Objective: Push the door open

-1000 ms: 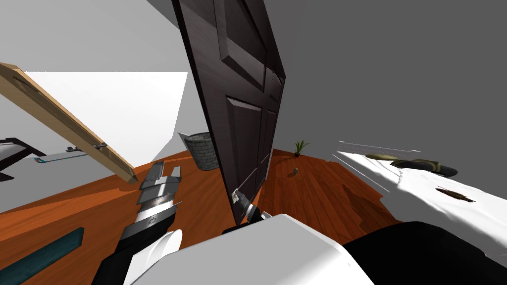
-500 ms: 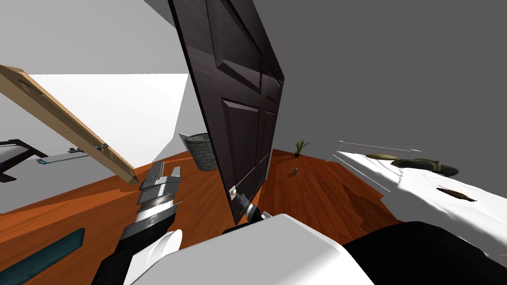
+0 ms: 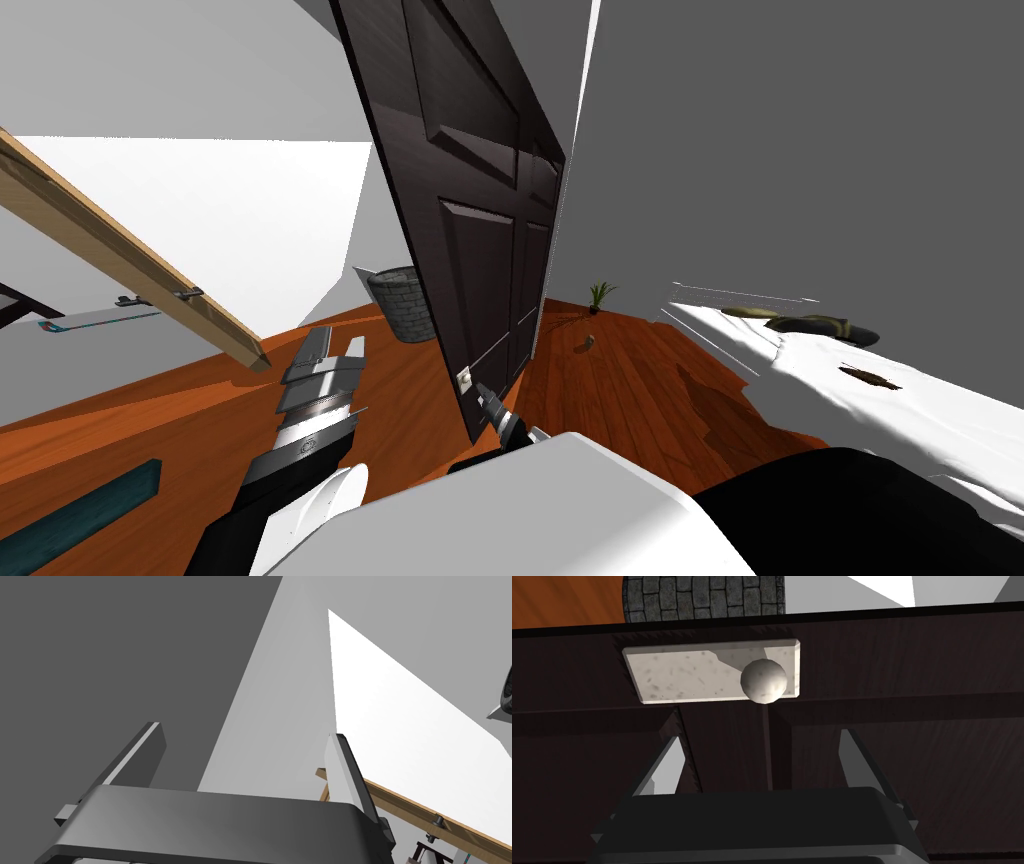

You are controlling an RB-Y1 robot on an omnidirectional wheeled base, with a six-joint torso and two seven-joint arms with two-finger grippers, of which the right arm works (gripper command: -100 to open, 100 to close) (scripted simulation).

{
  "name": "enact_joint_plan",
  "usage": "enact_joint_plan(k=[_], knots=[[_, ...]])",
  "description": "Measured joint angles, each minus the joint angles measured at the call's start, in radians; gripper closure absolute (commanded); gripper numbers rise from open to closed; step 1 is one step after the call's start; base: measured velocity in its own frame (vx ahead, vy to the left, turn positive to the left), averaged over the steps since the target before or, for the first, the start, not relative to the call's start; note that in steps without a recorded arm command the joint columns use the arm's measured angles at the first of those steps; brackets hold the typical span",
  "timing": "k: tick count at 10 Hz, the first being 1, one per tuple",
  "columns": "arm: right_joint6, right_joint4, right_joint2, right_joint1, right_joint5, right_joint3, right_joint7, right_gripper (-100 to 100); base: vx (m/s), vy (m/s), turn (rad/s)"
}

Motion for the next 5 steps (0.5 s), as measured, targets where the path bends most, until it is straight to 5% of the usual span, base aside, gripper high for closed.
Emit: enact_joint_plan(k=[2,5], knots=[[0.007,-0.005,0.001,0.002,-0.003,-0.007,0.001,-100,-0.151,-0.072,-0.044],[0.003,0.001,0.001,0.002,-0.004,-0.011,0.004,-100,0.107,0.095,0.023]])
